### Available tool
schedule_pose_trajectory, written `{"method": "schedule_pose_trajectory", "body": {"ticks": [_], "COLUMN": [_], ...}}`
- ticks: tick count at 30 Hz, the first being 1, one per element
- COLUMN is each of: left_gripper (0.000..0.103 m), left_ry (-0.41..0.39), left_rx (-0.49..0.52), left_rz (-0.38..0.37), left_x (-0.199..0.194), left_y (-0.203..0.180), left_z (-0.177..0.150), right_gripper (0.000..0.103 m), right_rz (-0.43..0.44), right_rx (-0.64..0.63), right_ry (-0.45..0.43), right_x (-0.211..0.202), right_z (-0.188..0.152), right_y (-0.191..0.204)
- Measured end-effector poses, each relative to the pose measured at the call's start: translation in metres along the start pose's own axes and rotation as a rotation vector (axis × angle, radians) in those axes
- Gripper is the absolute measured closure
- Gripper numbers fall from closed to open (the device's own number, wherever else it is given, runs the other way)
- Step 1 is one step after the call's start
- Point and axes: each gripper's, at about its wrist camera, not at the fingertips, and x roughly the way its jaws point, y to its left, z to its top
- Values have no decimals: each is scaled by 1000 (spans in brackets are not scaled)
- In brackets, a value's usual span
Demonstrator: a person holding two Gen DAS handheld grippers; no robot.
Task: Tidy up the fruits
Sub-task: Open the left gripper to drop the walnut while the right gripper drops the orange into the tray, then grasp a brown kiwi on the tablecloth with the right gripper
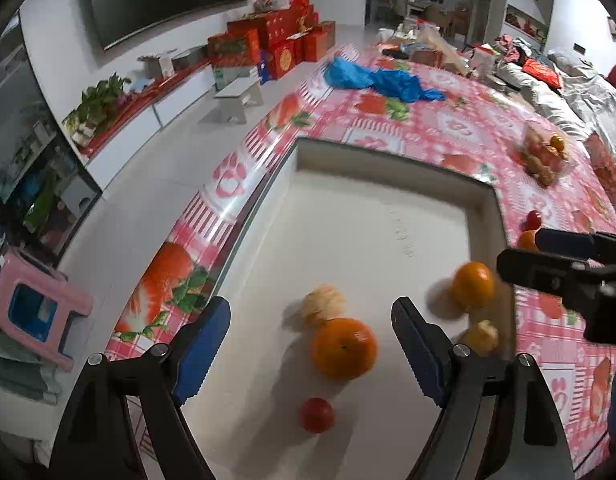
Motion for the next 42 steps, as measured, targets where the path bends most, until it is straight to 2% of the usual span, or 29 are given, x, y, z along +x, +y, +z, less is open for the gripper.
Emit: {"method": "schedule_pose_trajectory", "body": {"ticks": [3,6,9,12,16,19,25,27,30,31,32,35,42], "left_gripper": [19,19,19,19,19,19,19,19,19,19,19,19,19], "left_ry": [-18,-26,-29,-26,-14,-22,-22,-20,-21,-25,-29,-45,-67], "left_rx": [12,25,48,67,73,91,157,169,167,163,159,161,208], "left_rz": [-18,-39,-64,-87,-122,-170,-201,-198,-192,-191,-189,-178,-183], "left_x": [-10,-15,-19,-22,-25,-32,-35,-36,-37,-38,-40,-45,-43], "left_y": [-10,-21,-35,-47,-57,-68,-93,-96,-99,-99,-99,-101,-126], "left_z": [2,2,-1,-6,-12,-19,-30,-30,-28,-26,-23,-16,5], "right_gripper": [17,17,17,17,17,17,17,20,35,42,53,73,73], "right_rz": [-83,-168,-213,-235,-255,-245,-236,-234,-240,-244,-248,-222,-156], "right_rx": [14,19,17,16,-3,-2,2,7,15,15,13,24,111], "right_ry": [-31,-11,20,30,-11,-12,-10,-23,-43,-49,-58,-74,-93], "right_x": [-8,-3,6,14,14,19,30,30,29,29,27,23,0], "right_z": [-6,-19,-34,-41,-40,-38,-39,-38,-36,-35,-36,-39,-60], "right_y": [-24,-48,-68,-77,-75,-75,-76,-77,-78,-79,-80,-86,-109]}}
